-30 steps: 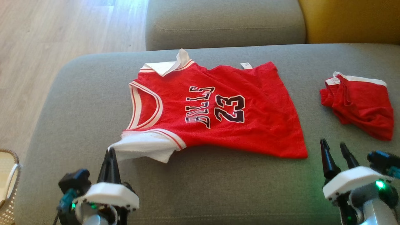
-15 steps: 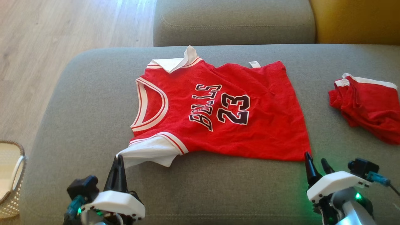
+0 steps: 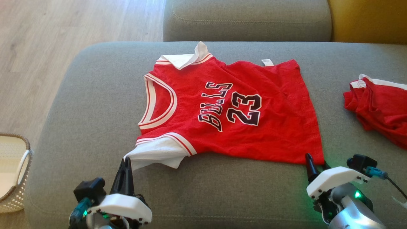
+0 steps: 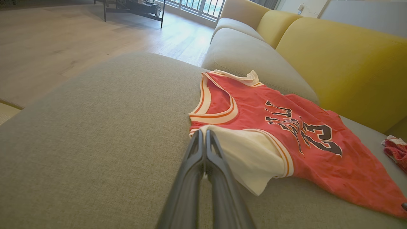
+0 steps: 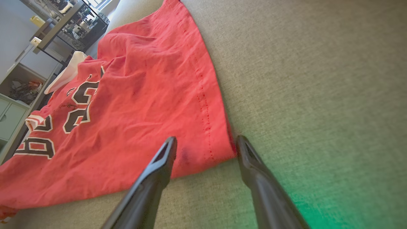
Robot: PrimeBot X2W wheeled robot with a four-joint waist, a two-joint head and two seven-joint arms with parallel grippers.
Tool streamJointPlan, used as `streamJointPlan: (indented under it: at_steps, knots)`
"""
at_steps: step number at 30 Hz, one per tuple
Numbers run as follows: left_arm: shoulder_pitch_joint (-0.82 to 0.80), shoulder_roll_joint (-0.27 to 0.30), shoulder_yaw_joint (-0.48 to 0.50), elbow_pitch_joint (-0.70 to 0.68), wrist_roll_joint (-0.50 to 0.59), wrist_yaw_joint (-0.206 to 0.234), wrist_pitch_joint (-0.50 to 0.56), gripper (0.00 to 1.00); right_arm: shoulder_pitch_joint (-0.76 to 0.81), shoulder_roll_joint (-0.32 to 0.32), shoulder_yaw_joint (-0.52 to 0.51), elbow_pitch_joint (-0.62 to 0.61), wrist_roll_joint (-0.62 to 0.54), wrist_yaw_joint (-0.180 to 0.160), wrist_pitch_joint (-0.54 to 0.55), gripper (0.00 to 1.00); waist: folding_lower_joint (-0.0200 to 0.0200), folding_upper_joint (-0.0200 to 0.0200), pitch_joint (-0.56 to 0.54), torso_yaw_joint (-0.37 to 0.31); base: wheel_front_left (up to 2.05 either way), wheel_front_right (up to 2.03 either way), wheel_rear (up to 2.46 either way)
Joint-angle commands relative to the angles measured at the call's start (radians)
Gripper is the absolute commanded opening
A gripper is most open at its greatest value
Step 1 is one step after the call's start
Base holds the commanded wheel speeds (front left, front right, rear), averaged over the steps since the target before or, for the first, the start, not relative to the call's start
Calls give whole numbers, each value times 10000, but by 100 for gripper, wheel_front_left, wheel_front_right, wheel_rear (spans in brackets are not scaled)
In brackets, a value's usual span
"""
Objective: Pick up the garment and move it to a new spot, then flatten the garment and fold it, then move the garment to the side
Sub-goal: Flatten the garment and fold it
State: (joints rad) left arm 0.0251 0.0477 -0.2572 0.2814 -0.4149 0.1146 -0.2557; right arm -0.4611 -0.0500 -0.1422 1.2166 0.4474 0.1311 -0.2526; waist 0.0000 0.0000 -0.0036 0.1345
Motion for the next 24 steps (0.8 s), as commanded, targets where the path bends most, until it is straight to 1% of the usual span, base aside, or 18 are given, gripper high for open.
streamJointPlan:
  at_steps: [1,3,5,11,12,14,16,19,24]
  knots:
    - [-521,27,289,-327,68,23,-61,0,-324,-3,326,-49,-2,-4,-79,0,0,0,-22,4,0,0,0]
    - [-523,27,336,-334,77,43,-61,0,-395,-3,563,-62,284,-4,-84,0,0,0,-103,-4,0,0,0]
    - [-506,27,473,-438,61,102,-61,0,-368,-3,747,-404,477,-4,-87,0,0,0,-209,-70,0,0,0]
    - [-550,26,816,-1141,-152,32,-61,0,-185,-3,1152,-2130,581,-4,-89,0,0,0,-497,-398,0,0,0]
    - [-662,26,882,-1510,-128,-36,-61,0,-212,-3,1418,-2802,530,-4,-90,0,0,0,-606,-525,0,0,0]
    - [-841,26,931,-1890,-151,-104,-61,0,-294,-3,1514,-3458,319,-4,-87,0,0,0,-725,-633,0,0,0]
    - [-1124,26,988,-2282,-613,-147,18,0,-419,-3,1465,-4232,123,-4,68,0,0,0,-852,-676,0,0,0]
    - [-1839,26,1020,-2984,-951,-132,255,0,-581,-25,1338,-5603,-144,-4,581,0,0,0,-1051,-751,0,0,0]
    - [-3196,40,998,-4039,-1273,-87,915,0,-822,-17,1125,-8007,-375,-4,1779,0,0,0,-1303,-928,0,0,0]
